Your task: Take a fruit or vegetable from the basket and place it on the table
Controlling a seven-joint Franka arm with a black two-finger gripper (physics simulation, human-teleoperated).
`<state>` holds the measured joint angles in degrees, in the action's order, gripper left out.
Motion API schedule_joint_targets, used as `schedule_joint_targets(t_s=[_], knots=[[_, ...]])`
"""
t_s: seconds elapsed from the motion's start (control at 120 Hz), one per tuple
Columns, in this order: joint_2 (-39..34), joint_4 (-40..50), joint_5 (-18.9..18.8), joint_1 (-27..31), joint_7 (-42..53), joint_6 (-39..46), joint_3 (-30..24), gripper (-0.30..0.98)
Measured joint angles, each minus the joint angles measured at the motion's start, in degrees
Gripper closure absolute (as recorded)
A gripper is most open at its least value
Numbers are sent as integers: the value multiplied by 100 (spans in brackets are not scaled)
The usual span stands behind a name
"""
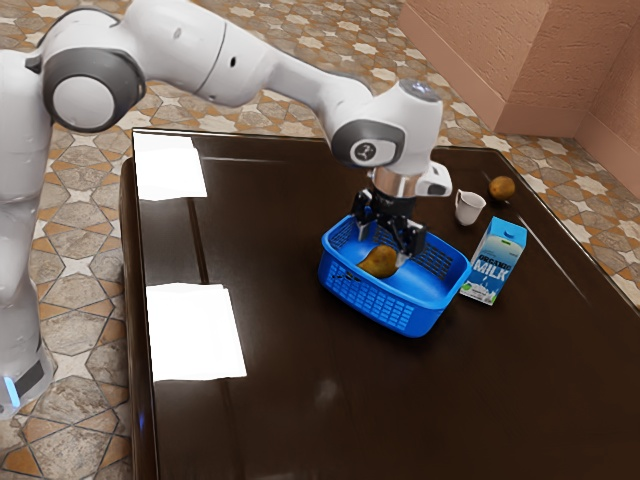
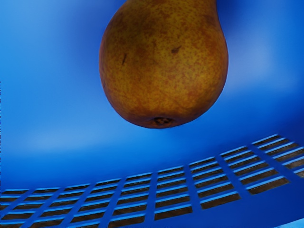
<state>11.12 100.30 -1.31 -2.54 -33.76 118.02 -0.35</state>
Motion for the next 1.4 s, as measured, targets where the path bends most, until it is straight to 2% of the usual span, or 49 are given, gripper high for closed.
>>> schedule_joint_targets(t_s=[0.667, 1.292, 1.4], knots=[[538, -5, 15, 137, 129, 653, 0, 1], [583, 0, 49, 125, 47, 807, 7, 40], [445, -4, 12, 41, -117, 804, 8, 43]])
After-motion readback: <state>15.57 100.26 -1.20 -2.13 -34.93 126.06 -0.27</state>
